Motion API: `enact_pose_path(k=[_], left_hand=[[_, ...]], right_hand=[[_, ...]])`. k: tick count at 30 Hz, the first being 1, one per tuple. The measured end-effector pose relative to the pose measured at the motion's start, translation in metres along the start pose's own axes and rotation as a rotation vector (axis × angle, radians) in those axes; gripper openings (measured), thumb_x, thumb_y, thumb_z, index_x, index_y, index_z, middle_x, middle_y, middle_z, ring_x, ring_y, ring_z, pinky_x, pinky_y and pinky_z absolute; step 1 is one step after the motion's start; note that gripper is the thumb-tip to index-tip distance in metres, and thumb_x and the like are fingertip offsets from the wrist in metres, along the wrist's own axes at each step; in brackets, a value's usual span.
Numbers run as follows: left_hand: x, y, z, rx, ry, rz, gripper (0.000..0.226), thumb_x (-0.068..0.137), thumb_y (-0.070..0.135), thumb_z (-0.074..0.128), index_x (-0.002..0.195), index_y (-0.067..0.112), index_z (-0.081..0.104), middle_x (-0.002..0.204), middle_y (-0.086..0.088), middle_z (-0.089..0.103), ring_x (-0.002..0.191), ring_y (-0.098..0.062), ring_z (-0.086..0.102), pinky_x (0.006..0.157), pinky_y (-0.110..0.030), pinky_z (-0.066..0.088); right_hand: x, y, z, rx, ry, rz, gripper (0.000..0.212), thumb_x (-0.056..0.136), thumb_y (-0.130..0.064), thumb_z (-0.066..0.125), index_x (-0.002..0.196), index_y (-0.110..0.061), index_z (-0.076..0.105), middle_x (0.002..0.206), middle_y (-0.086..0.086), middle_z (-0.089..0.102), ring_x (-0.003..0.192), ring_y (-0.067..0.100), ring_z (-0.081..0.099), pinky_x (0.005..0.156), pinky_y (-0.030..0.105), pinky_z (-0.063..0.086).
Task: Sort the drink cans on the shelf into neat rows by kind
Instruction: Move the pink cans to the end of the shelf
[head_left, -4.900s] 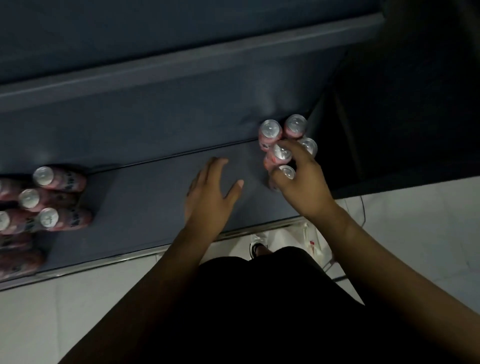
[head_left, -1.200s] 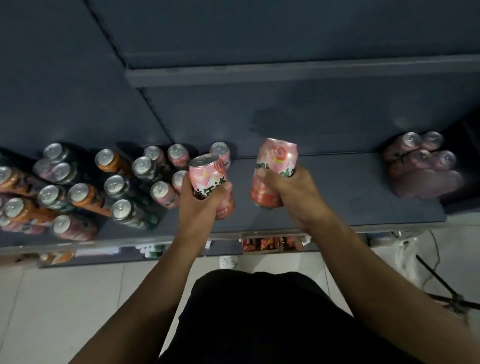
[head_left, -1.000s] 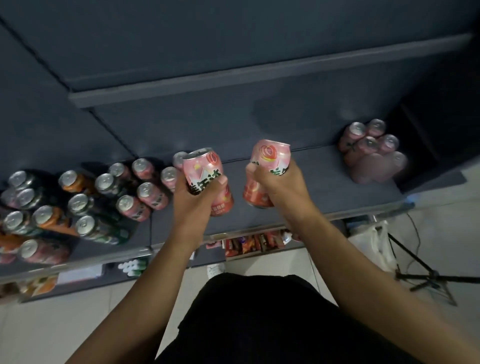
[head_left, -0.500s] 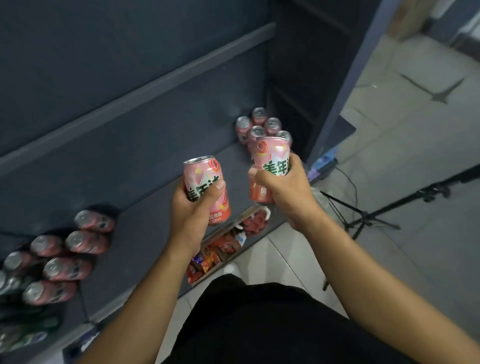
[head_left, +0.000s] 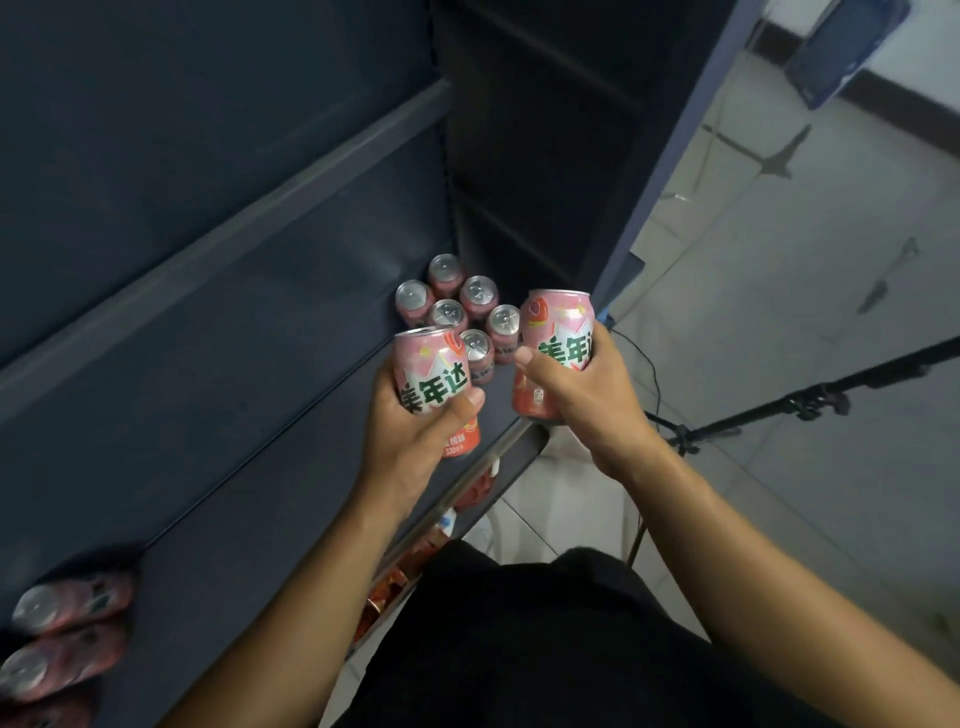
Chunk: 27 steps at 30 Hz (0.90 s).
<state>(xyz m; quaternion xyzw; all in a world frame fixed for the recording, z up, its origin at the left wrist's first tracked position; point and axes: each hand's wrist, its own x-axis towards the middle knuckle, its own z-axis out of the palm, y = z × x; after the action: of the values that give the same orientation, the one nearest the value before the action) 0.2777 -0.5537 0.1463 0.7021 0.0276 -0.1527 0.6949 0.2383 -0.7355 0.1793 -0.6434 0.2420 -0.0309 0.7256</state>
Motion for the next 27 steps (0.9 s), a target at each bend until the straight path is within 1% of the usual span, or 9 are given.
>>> enact_pose_path(k=[3, 7, 9, 12, 18, 22, 24, 25, 27], left_hand=[[0.015, -0.002, 0.004, 0.025, 0.005, 0.001, 0.068, 0.071, 0.021, 0.085, 0.130, 0.011, 0.053, 0.106, 0.006, 0.072, 0.095, -0.006, 0.070, 0.078, -0.024, 0.055], [0.027, -0.011, 0.011, 0.035, 0.071, -0.044, 0.071, 0.066, 0.026, 0.088, 0.126, 0.016, 0.052, 0.111, 0.001, 0.070, 0.096, -0.007, 0.070, 0.081, -0.030, 0.058], [0.029, -0.018, 0.016, 0.041, 0.099, -0.080, 0.068, 0.063, 0.032, 0.090, 0.119, 0.022, 0.054, 0.108, 0.003, 0.070, 0.095, -0.007, 0.070, 0.080, -0.031, 0.058], [0.031, -0.029, 0.026, 0.052, 0.170, -0.115, 0.072, 0.059, 0.044, 0.089, 0.117, 0.021, 0.054, 0.107, 0.003, 0.070, 0.096, -0.009, 0.070, 0.080, -0.033, 0.058], [0.034, -0.057, 0.056, 0.112, 0.323, -0.190, 0.063, 0.058, 0.050, 0.087, 0.107, 0.032, 0.050, 0.104, 0.007, 0.068, 0.092, -0.007, 0.069, 0.080, -0.036, 0.060], [0.039, -0.075, 0.078, 0.113, 0.395, -0.220, 0.059, 0.068, 0.024, 0.092, 0.105, 0.032, 0.048, 0.100, 0.011, 0.064, 0.084, 0.004, 0.066, 0.075, -0.024, 0.055], [0.044, -0.086, 0.086, 0.120, 0.414, -0.227, 0.060, 0.072, 0.011, 0.090, 0.110, 0.029, 0.046, 0.101, 0.011, 0.062, 0.082, 0.009, 0.064, 0.072, -0.015, 0.051], [0.047, -0.092, 0.089, 0.115, 0.420, -0.231, 0.061, 0.072, 0.008, 0.089, 0.111, 0.027, 0.046, 0.101, 0.011, 0.062, 0.083, 0.009, 0.064, 0.072, -0.015, 0.052], [0.051, -0.104, 0.095, 0.092, 0.427, -0.239, 0.065, 0.070, 0.008, 0.090, 0.112, 0.032, 0.047, 0.105, 0.010, 0.063, 0.087, 0.005, 0.067, 0.077, -0.024, 0.058]], right_hand=[[0.014, 0.002, 0.003, -0.009, 0.009, -0.007, 0.044, 0.090, -0.020, 0.077, 0.127, -0.022, 0.053, 0.108, -0.004, 0.072, 0.096, 0.011, 0.073, 0.072, 0.024, 0.059], [0.034, 0.010, -0.002, -0.096, -0.014, -0.046, 0.033, 0.093, -0.018, 0.073, 0.114, -0.033, 0.053, 0.095, -0.019, 0.073, 0.091, 0.003, 0.072, 0.075, 0.023, 0.060], [0.044, 0.016, -0.006, -0.125, -0.021, -0.042, 0.038, 0.092, -0.018, 0.074, 0.120, -0.030, 0.051, 0.099, -0.011, 0.071, 0.090, 0.004, 0.071, 0.075, 0.023, 0.060], [0.059, 0.027, -0.014, -0.187, -0.067, -0.067, 0.041, 0.092, -0.013, 0.075, 0.119, -0.028, 0.048, 0.092, -0.006, 0.065, 0.073, 0.004, 0.066, 0.062, 0.023, 0.056], [0.090, 0.052, -0.038, -0.363, -0.158, -0.022, 0.045, 0.086, -0.018, 0.081, 0.117, -0.027, 0.050, 0.089, -0.006, 0.070, 0.074, 0.011, 0.069, 0.064, 0.044, 0.063], [0.113, 0.065, -0.050, -0.439, -0.207, 0.037, 0.054, 0.081, -0.020, 0.085, 0.122, -0.026, 0.049, 0.090, -0.014, 0.072, 0.077, 0.003, 0.071, 0.067, 0.035, 0.063], [0.125, 0.072, -0.053, -0.483, -0.208, 0.071, 0.063, 0.074, -0.030, 0.087, 0.123, -0.028, 0.047, 0.096, -0.003, 0.074, 0.083, 0.015, 0.074, 0.075, 0.047, 0.063], [0.131, 0.077, -0.055, -0.491, -0.212, 0.083, 0.064, 0.071, -0.031, 0.088, 0.120, -0.029, 0.047, 0.097, 0.000, 0.074, 0.084, 0.021, 0.075, 0.077, 0.051, 0.062], [0.142, 0.087, -0.058, -0.528, -0.217, 0.081, 0.064, 0.066, -0.027, 0.089, 0.116, -0.028, 0.048, 0.098, -0.001, 0.073, 0.087, 0.019, 0.074, 0.080, 0.051, 0.061]])
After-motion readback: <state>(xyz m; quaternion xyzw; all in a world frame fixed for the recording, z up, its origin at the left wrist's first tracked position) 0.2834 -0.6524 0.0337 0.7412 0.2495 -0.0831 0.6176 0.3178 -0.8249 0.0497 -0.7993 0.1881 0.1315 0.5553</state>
